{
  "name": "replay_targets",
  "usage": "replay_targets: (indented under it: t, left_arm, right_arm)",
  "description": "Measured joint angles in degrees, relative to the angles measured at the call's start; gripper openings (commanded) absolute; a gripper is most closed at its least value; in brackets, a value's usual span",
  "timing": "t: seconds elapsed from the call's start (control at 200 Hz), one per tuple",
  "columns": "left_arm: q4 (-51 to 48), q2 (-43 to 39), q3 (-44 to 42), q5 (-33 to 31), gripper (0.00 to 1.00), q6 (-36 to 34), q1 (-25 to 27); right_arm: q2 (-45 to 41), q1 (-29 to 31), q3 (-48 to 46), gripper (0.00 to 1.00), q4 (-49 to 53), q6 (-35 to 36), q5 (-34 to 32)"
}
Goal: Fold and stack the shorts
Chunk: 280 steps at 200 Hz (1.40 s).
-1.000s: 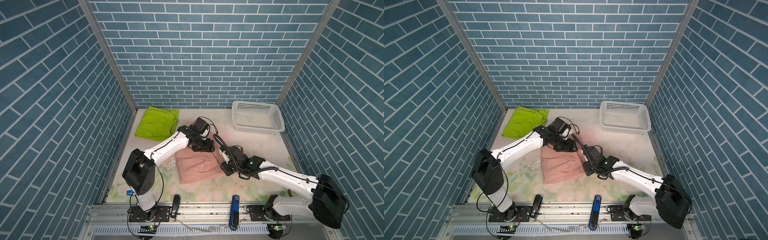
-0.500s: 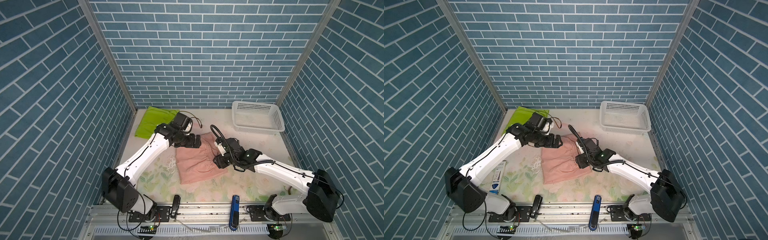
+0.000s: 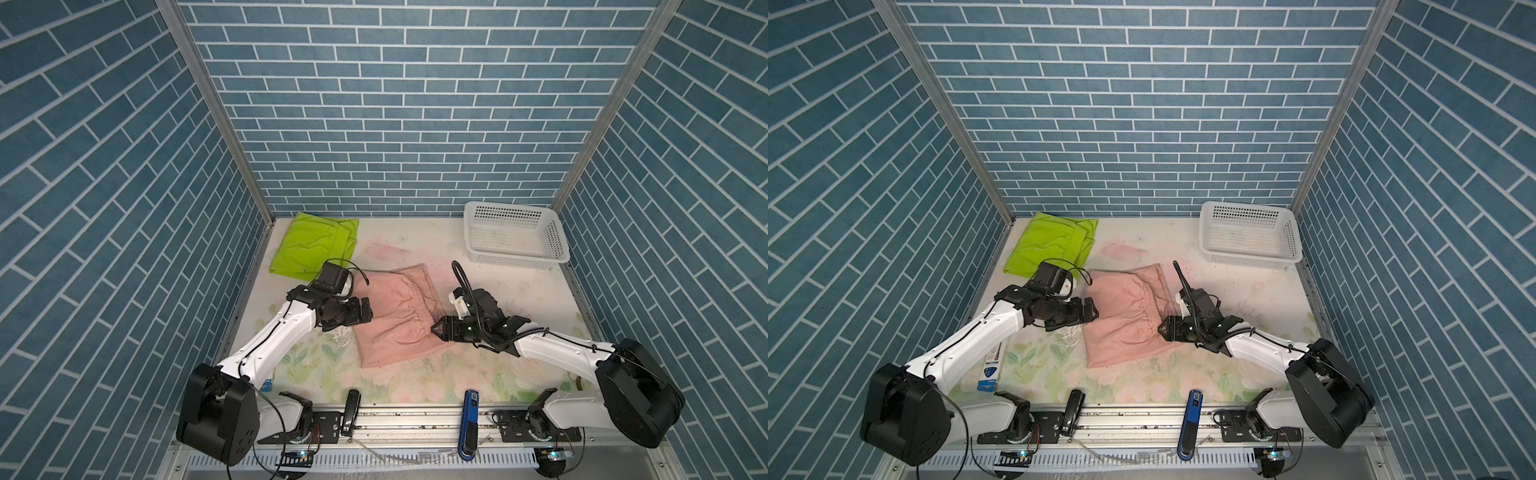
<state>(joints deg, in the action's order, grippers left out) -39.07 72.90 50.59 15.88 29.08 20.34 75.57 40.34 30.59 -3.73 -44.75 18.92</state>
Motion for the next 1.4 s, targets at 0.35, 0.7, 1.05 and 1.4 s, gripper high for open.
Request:
replay_targets:
  t: [0.35, 0.7, 1.05, 1.4]
  left_arm:
    - [3.0, 0.1, 0.0, 0.1, 1.0, 0.0, -0.3]
    - [3.4, 2.1, 0.0, 1.3, 1.0, 0.0, -0.6]
    - [3.4, 2.3, 0.0, 1.4, 1.0, -0.2, -0.6]
    - [4.1, 2.8, -0.4, 2.2, 1.0, -0.2, -0.7]
  right_arm:
    - [-2.3, 1.6, -7.9, 0.75, -19.1, -13.8, -1.4]
    - [2.4, 2.7, -7.8, 0.78, -22.6, -18.4, -1.6]
    - [8.3, 4.9, -7.4, 0.78, -27.9, -20.0, -3.6]
    - [14.6, 4.9, -3.8, 0.73, -33.6, -19.7, -6.1]
